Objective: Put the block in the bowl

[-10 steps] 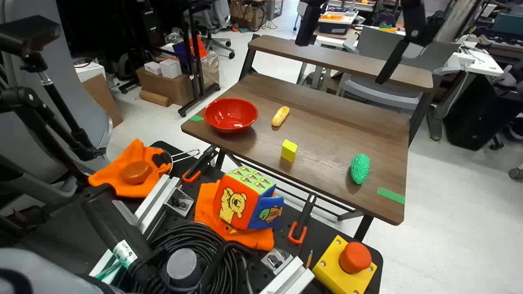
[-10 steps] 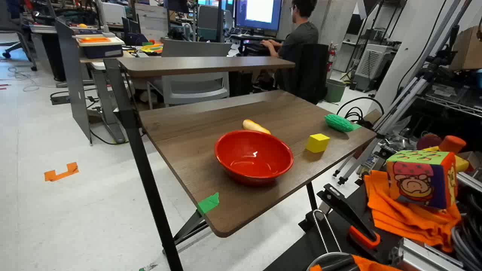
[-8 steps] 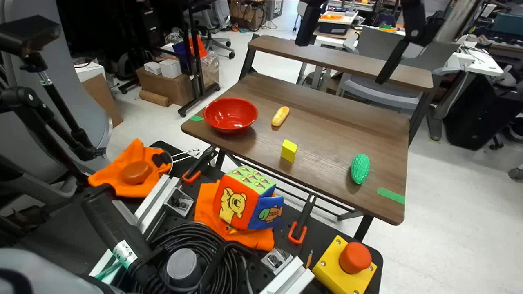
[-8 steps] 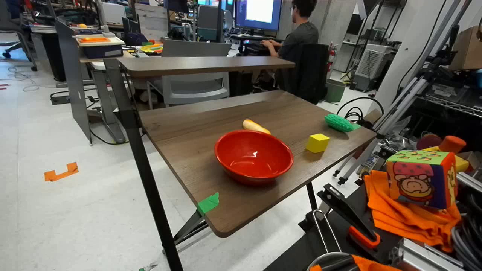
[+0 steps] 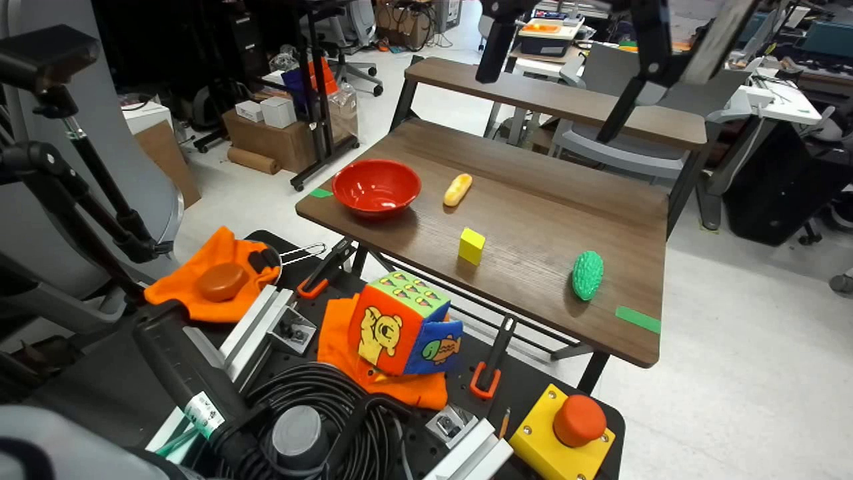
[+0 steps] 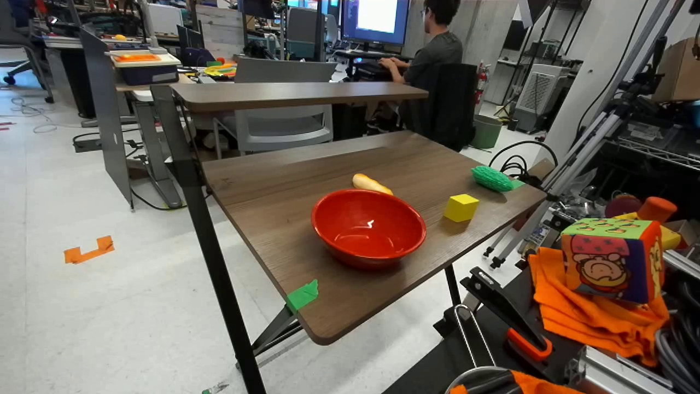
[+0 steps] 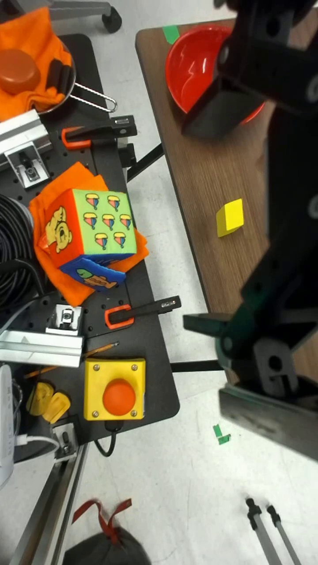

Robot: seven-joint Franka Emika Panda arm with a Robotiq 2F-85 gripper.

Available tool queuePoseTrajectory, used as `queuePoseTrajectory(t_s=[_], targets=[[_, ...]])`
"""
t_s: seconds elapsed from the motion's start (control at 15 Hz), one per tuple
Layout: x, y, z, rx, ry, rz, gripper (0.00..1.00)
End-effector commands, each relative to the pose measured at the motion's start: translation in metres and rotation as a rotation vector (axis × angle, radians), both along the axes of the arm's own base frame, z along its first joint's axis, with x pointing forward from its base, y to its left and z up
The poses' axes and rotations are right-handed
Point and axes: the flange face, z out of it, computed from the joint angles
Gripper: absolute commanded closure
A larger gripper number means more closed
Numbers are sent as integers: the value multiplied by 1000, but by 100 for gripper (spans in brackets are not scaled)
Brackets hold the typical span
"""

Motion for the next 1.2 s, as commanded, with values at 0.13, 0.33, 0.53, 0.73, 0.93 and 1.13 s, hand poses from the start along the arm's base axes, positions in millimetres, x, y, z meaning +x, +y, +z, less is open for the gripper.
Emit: queuePoseTrajectory(t_s=[0.13, 0.33, 0.53, 0.73, 0.93, 1.13], targets=[[52, 48, -74, 34, -34, 70, 0], [82, 77, -131, -3, -36, 103, 0], [110, 100, -184, -42, -25, 122, 0], [138, 115, -228, -77, 8, 127, 0], [162, 118, -259, -131, 65, 121, 0], [182, 117, -285, -216, 117, 120, 0]])
